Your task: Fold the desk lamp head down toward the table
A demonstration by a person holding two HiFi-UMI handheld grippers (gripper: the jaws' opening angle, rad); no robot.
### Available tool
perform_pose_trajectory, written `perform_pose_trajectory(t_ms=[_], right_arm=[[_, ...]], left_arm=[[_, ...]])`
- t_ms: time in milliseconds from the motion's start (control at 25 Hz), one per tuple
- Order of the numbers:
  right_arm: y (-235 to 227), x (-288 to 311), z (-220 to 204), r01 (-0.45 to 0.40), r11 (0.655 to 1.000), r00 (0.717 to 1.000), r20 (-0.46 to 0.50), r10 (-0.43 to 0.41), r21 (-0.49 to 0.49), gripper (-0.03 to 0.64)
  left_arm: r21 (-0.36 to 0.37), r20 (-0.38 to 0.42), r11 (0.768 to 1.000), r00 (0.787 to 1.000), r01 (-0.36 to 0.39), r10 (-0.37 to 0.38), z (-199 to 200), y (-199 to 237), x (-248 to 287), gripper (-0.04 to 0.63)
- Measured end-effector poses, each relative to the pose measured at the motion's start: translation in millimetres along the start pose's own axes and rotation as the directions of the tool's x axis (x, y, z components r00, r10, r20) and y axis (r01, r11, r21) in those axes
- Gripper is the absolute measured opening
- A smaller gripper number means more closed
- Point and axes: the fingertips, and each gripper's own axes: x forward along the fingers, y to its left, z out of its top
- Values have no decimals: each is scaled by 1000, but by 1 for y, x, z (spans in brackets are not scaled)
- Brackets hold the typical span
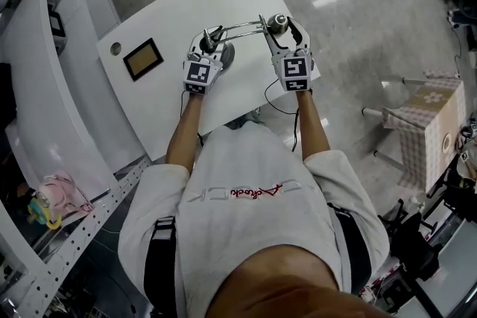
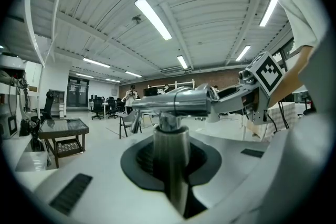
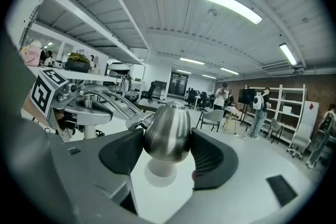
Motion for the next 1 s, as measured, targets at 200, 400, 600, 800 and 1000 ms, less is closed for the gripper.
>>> perform_pose_trajectory(t_ms=[200,400,600,800,1000], right_arm=[[0,0,-1,-4,1000,1000,8,4,9,308],[1,1,0,-7,1000,1000,4,7,-15,308],[-1,-9,-4,40,999,999,1,-40,-8,308],[1,-22,-7,43,999,999,-1,-43,22,308],[9,-32,-10,30,999,1000,-2,-30,27,305]], left_arm=[[1,-2,1000,1000,-4,4,0,0,0,60],[-7,10,1000,1000,5,-5,-3,1,1,64],[-24,-4,1000,1000,-15,15,2,3,-6,125],[-21,-23,999,999,-36,35,-4,3,-19,130],[-19,-36,998,997,-64,63,-9,3,-30,133]])
